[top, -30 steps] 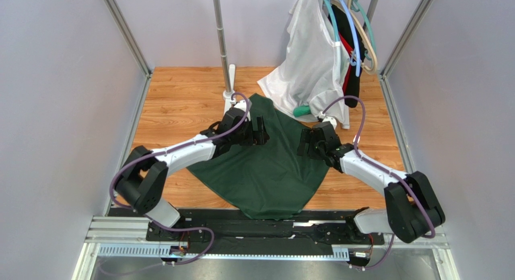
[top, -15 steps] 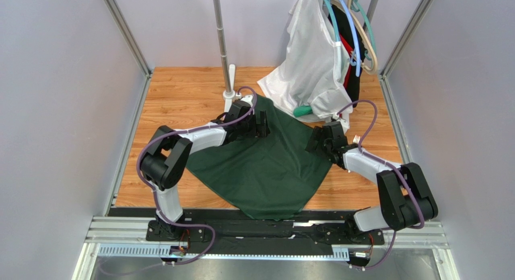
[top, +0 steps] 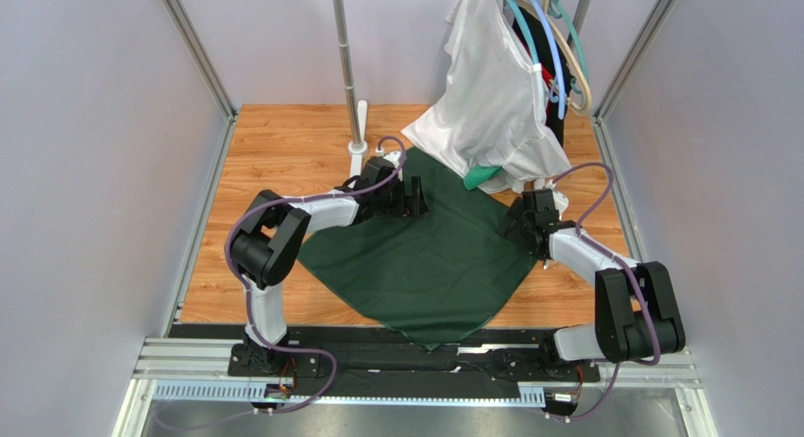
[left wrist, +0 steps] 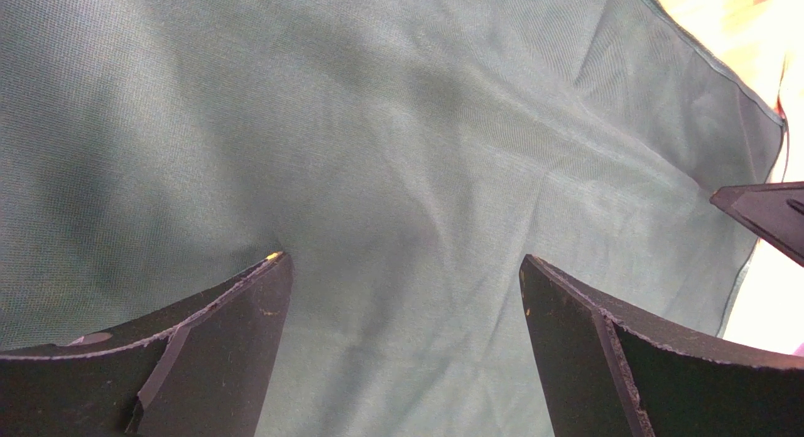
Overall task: Fold the napkin, place the utensils inside, and roll it up
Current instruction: Flatten the napkin out
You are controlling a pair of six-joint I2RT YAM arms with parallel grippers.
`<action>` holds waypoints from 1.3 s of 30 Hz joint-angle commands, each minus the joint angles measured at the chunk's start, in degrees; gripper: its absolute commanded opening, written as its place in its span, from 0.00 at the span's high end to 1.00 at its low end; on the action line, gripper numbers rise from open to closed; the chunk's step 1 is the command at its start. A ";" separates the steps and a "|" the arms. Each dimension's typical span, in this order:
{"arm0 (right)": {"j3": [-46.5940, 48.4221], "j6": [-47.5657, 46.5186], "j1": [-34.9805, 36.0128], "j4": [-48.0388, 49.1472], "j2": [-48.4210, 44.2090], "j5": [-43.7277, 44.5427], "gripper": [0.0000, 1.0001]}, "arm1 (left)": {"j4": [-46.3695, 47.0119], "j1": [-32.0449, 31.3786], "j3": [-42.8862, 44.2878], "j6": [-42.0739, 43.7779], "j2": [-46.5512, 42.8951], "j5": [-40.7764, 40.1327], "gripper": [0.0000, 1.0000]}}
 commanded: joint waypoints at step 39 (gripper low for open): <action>1.56 2.21 24.17 5.09 4.99 1.04 0.16 | 0.00 0.33 -6.61 -3.41 -2.31 -3.22 0.01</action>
